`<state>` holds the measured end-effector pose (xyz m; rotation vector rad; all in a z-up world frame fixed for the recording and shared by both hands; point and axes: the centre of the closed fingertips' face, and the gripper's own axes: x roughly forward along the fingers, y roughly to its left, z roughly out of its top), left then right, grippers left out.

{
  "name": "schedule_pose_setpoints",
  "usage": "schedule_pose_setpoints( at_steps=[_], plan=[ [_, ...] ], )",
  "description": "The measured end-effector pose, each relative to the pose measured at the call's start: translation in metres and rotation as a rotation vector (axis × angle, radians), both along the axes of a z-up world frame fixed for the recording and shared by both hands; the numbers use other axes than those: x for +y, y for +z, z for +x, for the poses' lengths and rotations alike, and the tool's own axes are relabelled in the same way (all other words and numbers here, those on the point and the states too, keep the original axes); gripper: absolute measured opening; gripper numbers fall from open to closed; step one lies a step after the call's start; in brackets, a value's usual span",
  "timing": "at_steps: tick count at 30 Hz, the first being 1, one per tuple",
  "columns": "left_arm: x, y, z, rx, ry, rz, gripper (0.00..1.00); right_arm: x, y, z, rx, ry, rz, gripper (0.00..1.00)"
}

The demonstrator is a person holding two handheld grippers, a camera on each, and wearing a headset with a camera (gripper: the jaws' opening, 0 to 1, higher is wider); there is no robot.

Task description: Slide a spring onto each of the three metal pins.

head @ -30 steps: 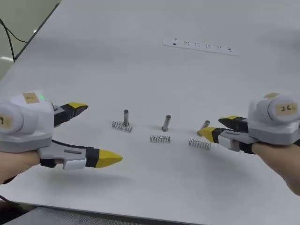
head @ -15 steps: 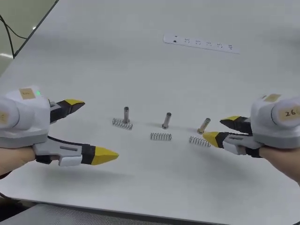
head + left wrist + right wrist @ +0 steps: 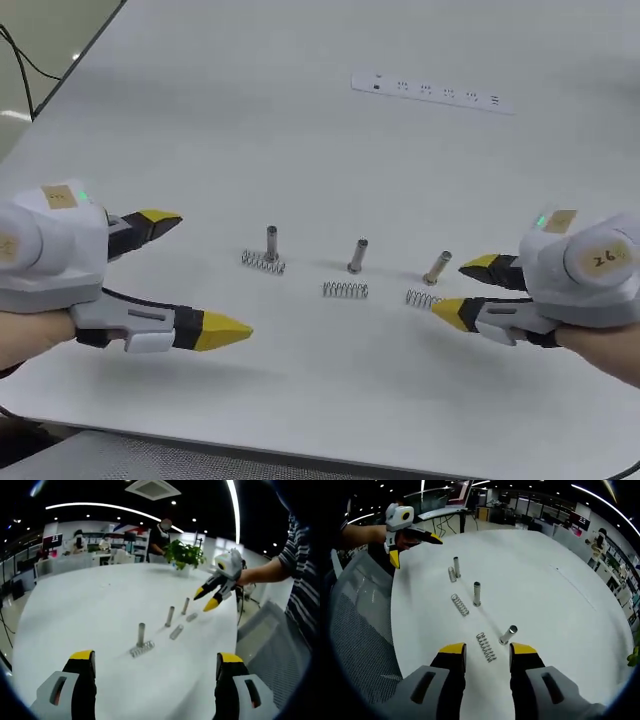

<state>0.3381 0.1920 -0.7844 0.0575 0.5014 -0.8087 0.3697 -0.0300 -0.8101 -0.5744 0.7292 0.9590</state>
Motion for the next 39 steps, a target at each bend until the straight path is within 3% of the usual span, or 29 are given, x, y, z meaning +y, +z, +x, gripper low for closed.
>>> schedule_pose_setpoints(
  at_steps=[11,21,39],
  plan=[
    [0.003,0.000,-0.003,0.005,0.002,0.005,0.98,0.002,-0.009,-0.006,-0.014,0.106,-0.065,0.27],
    [0.002,0.001,-0.003,0.005,0.001,0.003,0.98,0.003,-0.022,-0.006,0.003,0.182,-0.115,0.22],
    [-0.001,-0.001,-0.004,0.011,-0.002,0.001,0.98,-0.002,-0.037,-0.003,0.054,0.195,-0.145,0.17]
  ],
)
